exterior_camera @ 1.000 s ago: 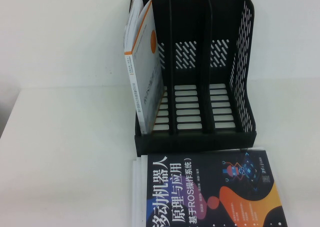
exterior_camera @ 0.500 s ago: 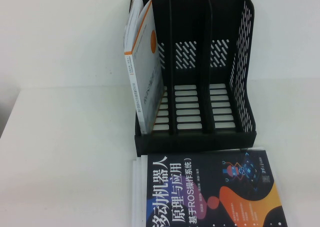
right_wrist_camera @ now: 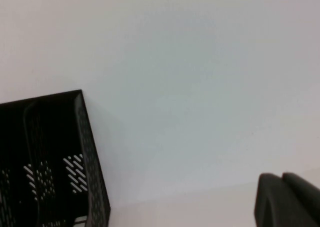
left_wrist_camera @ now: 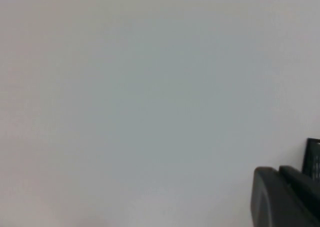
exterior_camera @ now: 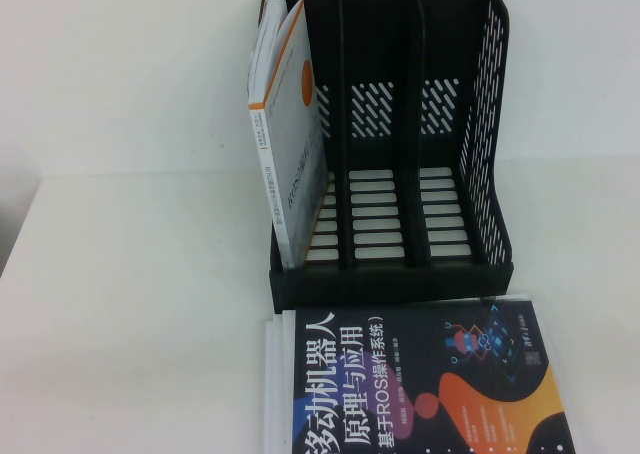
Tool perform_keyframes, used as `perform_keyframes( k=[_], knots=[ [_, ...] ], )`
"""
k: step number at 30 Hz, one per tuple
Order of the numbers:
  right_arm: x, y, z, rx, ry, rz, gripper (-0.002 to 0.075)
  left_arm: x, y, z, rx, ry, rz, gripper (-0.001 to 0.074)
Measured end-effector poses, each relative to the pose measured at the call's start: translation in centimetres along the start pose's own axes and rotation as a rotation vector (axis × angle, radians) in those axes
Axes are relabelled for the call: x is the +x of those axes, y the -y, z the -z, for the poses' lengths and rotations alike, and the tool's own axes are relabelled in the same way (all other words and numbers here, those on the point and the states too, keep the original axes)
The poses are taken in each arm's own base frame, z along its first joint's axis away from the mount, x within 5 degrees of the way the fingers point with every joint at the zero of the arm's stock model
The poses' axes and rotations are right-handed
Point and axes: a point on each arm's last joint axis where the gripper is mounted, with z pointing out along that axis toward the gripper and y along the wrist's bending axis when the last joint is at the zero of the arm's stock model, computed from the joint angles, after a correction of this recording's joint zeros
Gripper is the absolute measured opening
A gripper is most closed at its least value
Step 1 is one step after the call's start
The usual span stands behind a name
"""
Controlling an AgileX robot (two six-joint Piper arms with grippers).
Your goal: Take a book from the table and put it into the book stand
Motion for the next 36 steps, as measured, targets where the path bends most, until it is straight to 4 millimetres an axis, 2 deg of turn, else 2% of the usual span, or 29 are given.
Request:
perform_keyframes(
  k=[4,7,11,15,19,23,27,31,36],
  knots=[
    [-1.9,-0.2,1.0,0.023,-0.044,0.003,-0.0001,-3.3,1.1,0.0,0.034,0.01,-0.043,-0.0002],
    [-3.0,-0.3,0.9,0.046,-0.12,0.001,-0.0001,-5.5,1.5,0.0,0.044,0.067,-0.049,-0.0002],
    [-3.0,-0.3,-0.6,0.073,-0.252,0.001,-0.0002,-6.2,1.6,0.0,0.042,0.109,-0.046,-0.0002],
    [-3.1,-0.6,-2.0,0.051,-0.261,-0.041,-0.0002,-5.5,1.7,-0.4,0.046,0.017,-0.025,-0.0002],
    [-3.9,-1.0,-3.2,0.027,-0.221,-0.074,-0.0002,-4.0,2.1,-1.1,0.062,-0.238,0.027,-0.0002],
    [-4.0,-1.1,-5.1,0.045,-0.342,-0.099,-0.0001,-2.8,2.6,-2.3,0.074,-0.499,0.094,-0.0002],
    [-2.5,-1.5,-7.3,0.037,-0.525,-0.176,-0.0002,-1.5,2.9,-4.2,0.061,-0.687,0.173,-0.0002],
    [0.3,-2.2,-9.7,-0.019,-0.767,-0.191,-0.0002,0.3,3.3,-5.8,0.052,-0.854,0.29,-0.0002],
    [2.8,-3.0,-12.3,-0.141,-0.909,-0.194,-0.0002,2.5,4.3,-7.5,0.163,-1.08,0.346,-0.0002]
  ],
)
